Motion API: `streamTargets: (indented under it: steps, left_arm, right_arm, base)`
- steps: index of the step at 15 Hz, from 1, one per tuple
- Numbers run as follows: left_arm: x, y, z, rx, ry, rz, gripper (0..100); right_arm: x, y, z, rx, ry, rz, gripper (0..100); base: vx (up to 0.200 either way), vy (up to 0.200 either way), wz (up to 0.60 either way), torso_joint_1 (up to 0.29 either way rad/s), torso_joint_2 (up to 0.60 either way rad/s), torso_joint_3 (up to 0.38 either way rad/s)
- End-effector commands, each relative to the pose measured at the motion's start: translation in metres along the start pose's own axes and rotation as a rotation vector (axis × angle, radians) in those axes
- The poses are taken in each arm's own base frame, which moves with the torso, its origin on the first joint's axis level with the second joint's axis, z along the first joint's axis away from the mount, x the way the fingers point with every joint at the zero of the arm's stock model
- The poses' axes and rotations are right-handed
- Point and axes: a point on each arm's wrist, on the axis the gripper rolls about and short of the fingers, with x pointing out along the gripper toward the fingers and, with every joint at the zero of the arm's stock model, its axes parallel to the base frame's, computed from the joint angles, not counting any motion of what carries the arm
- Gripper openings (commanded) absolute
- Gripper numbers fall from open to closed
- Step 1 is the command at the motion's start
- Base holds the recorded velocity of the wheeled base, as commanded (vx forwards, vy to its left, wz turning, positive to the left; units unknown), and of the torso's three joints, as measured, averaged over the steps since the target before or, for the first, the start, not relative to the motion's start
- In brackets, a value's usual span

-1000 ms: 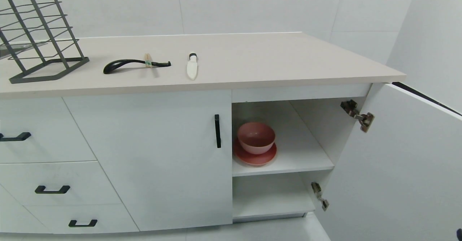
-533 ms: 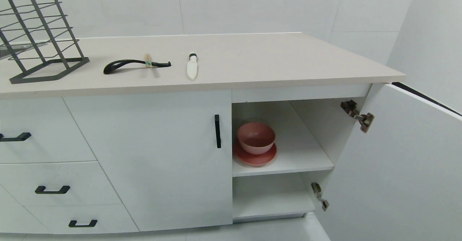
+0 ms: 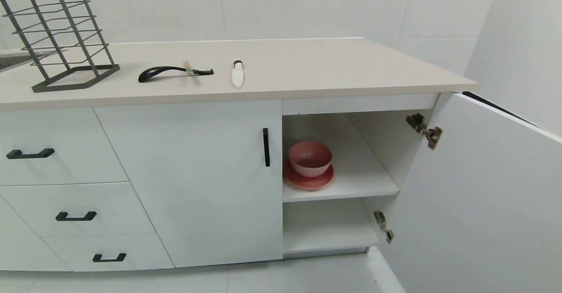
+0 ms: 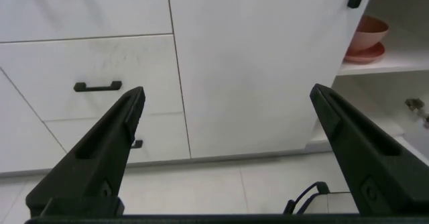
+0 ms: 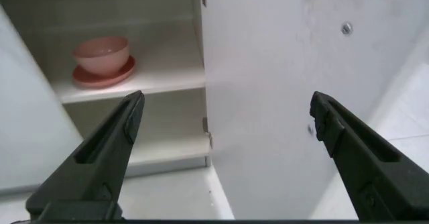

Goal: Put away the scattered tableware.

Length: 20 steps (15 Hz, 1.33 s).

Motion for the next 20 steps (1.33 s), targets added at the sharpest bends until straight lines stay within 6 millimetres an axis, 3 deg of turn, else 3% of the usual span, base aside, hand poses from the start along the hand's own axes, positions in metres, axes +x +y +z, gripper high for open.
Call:
streamTargets:
  steps: [1, 3, 7, 8, 14, 18, 20]
  left_arm:
    - [0.0000, 0.0000, -0.0001, 0.000, 0.001, 0.000, 100]
    - [0.0000, 0.0000, -0.0001, 0.000, 0.001, 0.000, 100]
    - [0.0000, 0.0000, 0.0000, -0.001, -0.001, 0.001, 100]
    - [0.0000, 0.0000, 0.0000, -0.001, -0.001, 0.001, 100]
    - [0.0000, 0.0001, 0.0000, -0.001, -0.001, 0.003, 100]
    - [0.0000, 0.0001, 0.0000, -0.001, -0.001, 0.003, 100]
    - [0.0000, 0.0001, 0.0000, -0.003, -0.001, 0.005, 100]
  right_arm:
    - [0.0001, 0.0000, 0.0000, 0.001, 0.000, 0.000, 100]
    - [0.0001, 0.0000, 0.0000, -0.002, 0.000, 0.000, 100]
    - [0.0001, 0.0000, -0.0002, 0.001, 0.001, 0.002, 100]
    - [0.0001, 0.0000, -0.0002, 0.001, 0.001, 0.002, 0]
    - [0.0001, 0.0000, -0.0002, 0.001, 0.001, 0.002, 0]
    - [0.0000, 0.0000, -0.0002, 0.001, 0.000, 0.002, 0]
    - [0.0001, 0.0000, 0.0000, 0.001, 0.000, 0.002, 0]
  base:
    - [-0.200, 0.000, 0.00, -0.002, 0.01, 0.002]
    - [-0.200, 0.000, 0.00, 0.000, 0.00, 0.005]
    - [-0.100, -0.200, 0.00, 0.002, 0.00, 0.001]
    - [0.000, -0.200, 0.00, -0.007, 0.00, 0.002]
    - [0.000, -0.200, 0.00, 0.002, 0.00, 0.002]
    - [-0.200, 0.000, 0.00, 0.005, 0.01, 0.001]
    - [0.000, -0.200, 0.00, 0.005, 0.00, 0.012]
